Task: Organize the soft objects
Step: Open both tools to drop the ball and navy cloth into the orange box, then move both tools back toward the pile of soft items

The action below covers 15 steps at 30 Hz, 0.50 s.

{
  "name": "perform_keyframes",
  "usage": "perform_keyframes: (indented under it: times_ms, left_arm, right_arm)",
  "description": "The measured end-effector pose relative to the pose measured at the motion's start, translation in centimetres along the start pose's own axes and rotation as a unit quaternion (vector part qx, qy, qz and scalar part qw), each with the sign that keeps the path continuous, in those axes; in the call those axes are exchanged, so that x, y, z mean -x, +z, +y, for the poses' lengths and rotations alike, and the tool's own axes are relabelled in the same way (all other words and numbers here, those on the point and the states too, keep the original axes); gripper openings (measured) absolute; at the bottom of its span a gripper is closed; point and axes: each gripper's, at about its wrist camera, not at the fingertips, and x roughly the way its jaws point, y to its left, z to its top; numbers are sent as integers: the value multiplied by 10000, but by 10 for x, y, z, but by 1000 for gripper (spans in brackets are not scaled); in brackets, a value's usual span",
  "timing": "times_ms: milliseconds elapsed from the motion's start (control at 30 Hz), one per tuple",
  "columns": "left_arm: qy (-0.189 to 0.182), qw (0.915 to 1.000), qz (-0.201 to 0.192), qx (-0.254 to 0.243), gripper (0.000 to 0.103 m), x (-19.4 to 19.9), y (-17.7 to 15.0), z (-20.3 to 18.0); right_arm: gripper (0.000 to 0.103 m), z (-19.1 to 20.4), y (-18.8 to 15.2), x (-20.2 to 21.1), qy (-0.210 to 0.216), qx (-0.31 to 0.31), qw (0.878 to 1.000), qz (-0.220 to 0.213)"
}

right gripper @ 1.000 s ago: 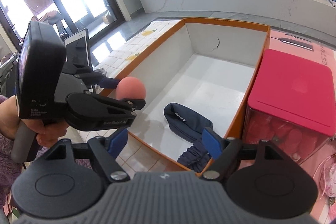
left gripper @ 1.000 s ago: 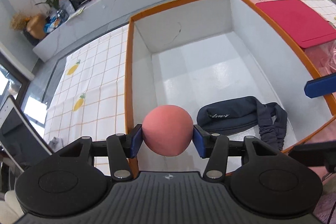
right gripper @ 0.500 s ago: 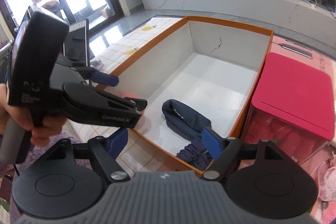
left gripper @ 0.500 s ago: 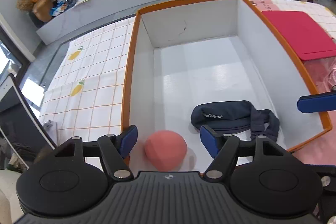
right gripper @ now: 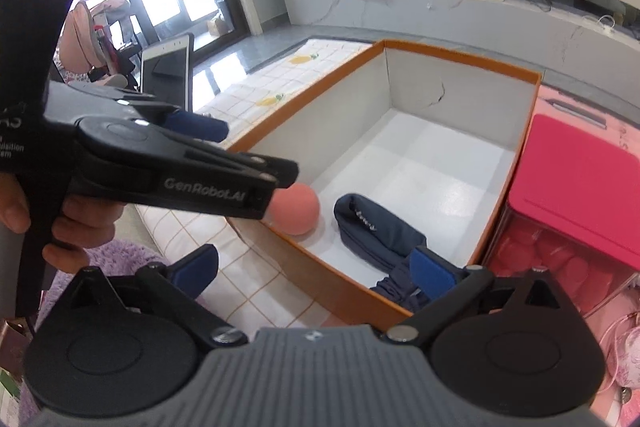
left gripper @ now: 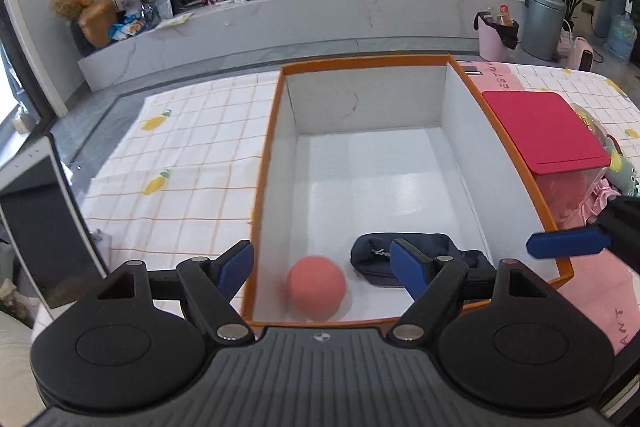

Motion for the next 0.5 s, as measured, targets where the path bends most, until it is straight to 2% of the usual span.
perform_keyframes:
  times_ms: [267,500]
  left_arm:
    - [74,9990,-391,-204,91,34,12,-3]
    - [-177,9939,-1043,-320,91,77,45,-23]
  right_arm:
    - [100,-7,7,38,-70,-117,9993,-335]
    - [100,-44,15,99,-691,-440,9948,-608]
